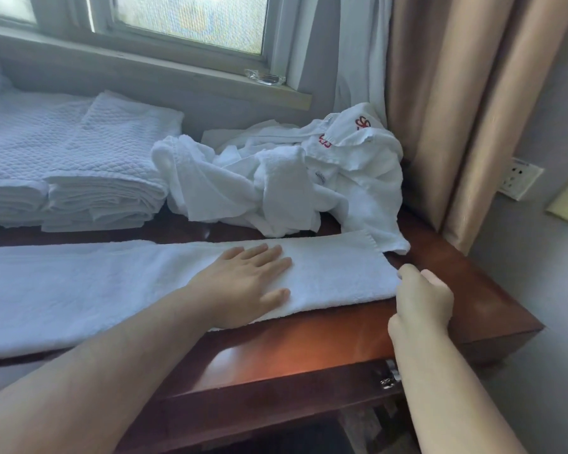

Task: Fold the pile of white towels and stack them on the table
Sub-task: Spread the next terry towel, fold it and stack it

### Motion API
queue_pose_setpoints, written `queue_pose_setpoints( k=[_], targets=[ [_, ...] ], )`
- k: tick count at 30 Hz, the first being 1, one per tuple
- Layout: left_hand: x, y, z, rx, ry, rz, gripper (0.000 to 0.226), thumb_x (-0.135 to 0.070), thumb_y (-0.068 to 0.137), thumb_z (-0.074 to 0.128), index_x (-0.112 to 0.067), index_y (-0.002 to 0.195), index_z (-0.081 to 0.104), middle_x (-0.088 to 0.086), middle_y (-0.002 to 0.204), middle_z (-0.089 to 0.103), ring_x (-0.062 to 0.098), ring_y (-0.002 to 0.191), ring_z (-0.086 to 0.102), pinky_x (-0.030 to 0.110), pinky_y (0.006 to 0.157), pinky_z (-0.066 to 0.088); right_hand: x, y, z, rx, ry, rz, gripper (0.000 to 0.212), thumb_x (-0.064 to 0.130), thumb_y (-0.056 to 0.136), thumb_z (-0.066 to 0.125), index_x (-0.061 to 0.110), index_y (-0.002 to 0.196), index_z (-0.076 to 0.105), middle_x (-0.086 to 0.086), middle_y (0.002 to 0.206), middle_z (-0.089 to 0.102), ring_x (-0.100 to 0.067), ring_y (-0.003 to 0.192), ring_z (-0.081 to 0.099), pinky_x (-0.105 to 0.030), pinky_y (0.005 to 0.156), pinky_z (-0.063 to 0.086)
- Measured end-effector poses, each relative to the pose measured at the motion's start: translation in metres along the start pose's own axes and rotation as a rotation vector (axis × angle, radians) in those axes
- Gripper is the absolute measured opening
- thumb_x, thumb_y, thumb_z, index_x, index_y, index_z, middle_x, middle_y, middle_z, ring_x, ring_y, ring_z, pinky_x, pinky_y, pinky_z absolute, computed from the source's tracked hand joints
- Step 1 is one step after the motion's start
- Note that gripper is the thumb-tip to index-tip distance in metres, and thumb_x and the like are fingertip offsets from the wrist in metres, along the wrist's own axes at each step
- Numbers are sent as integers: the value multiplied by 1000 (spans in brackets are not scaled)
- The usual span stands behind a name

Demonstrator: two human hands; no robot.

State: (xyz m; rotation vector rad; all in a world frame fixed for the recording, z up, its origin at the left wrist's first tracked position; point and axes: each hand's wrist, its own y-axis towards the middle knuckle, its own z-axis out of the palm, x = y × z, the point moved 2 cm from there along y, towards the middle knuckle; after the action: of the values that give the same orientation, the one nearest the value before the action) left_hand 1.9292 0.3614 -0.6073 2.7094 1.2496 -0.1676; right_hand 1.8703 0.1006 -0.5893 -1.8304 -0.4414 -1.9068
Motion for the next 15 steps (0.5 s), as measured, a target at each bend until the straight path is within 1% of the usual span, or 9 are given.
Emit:
queue_pose_setpoints(
  k=[1,2,3,4,6,7,9,12,15],
  targets=[
    [0,0,0,1,-5,-1,65,-65,99,21,-39,158,13,-11,169,2,9,155,-2,35,124,2,1,-3,-2,-8,57,47,16,21,73,61,27,83,50,5,77,41,-18,64,41,-24,54,33],
    [1,0,0,6,-11,-4,65,-65,99,21,-40,158,12,-11,169,1,9,155,-3,35,124,2,3,-8,-5,-9,105,95,18,18,71,60,22,82,47,3,73,38,-16,58,35,-24,53,33],
    [1,0,0,12,-15,-8,66,-66,98,21,-40,158,12,-12,169,1,8,154,-3,35,124,1,5,-10,-8,-19,138,132,14,16,71,60,15,82,51,1,71,39,-15,56,35,-26,57,39],
    [1,0,0,17,-16,-12,66,-66,98,21,-41,158,11,-12,169,0,8,154,-4,35,125,1,9,-14,-11,-29,145,169,10,13,73,60,8,80,55,-1,70,43,-13,58,41,-27,67,48],
    [1,0,0,20,-14,-18,67,-67,97,21,-41,158,11,-12,169,0,7,154,-4,35,125,1,12,-17,-12,6,176,247,10,7,79,59,-1,85,60,-5,80,58,-11,77,61,-39,88,56],
    [0,1,0,17,-13,-19,67,-66,98,21,-41,158,11,-12,169,0,7,154,-4,34,125,0,14,-21,-10,64,209,285,6,4,83,59,2,88,60,-10,91,64,-19,86,67,-40,90,57],
    [0,1,-1,12,-15,-20,66,-65,98,23,-41,159,12,-12,169,1,7,154,-3,33,124,0,15,-30,-3,215,251,377,10,1,87,58,2,97,58,-18,104,68,-30,92,71,-44,88,57],
    [-1,-1,-2,13,-15,-20,64,-63,99,25,-41,158,13,-11,169,3,7,154,-3,33,125,1,12,-39,12,393,304,486,28,3,89,60,5,117,62,-19,101,76,-34,89,76,-49,85,60],
    [-1,-5,-2,14,-21,-4,62,-61,100,25,-41,159,15,-11,169,4,8,154,-1,33,125,2,12,-33,25,416,269,473,28,4,91,63,7,119,63,-19,99,76,-34,85,76,-49,72,63]
  ],
)
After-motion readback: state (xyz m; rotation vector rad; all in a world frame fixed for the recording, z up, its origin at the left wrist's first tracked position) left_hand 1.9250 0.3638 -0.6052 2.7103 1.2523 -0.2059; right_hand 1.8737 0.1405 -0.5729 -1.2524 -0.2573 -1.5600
